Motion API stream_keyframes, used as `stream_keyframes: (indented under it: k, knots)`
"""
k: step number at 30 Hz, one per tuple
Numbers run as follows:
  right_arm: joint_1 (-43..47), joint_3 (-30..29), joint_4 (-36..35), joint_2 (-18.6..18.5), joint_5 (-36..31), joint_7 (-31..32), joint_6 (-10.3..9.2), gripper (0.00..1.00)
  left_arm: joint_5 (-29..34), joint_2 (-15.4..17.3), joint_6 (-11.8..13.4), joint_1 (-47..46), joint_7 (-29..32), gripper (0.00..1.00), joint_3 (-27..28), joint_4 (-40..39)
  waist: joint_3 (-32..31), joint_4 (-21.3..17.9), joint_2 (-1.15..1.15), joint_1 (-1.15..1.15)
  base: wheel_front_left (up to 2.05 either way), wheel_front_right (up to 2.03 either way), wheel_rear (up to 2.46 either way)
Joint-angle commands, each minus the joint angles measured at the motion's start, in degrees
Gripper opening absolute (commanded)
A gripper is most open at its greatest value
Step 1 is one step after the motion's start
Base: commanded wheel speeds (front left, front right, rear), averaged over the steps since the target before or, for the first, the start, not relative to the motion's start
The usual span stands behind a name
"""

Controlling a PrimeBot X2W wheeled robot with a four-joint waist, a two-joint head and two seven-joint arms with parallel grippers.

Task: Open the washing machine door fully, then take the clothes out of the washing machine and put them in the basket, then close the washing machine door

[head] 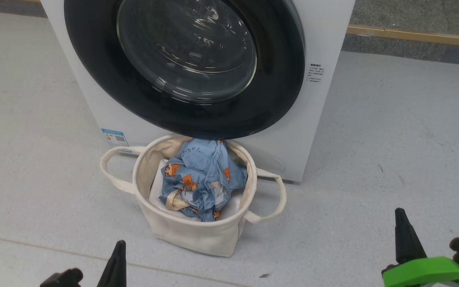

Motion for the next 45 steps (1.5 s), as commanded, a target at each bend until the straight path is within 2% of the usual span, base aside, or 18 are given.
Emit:
stream_keyframes:
  k: [1,45]
  knots:
    - [-2.77,-0.10,-1.62,-0.21,1.99,0.54,0.00,0.00,-2.01,0.11,-0.10,-2.65,0.37,0.00,1.05,-2.24,-0.01,0.01,0.00,-0.01,0.00,0.00,0.00]
    - [-4.31,-1.00,-0.96,-0.38,29.18,8.02,-0.01,0.00,-30.68,-0.02,-0.25,-4.06,7.64,0.00,4.98,-4.22,-0.20,0.17,0.00,-0.01,0.00,0.00,0.00]
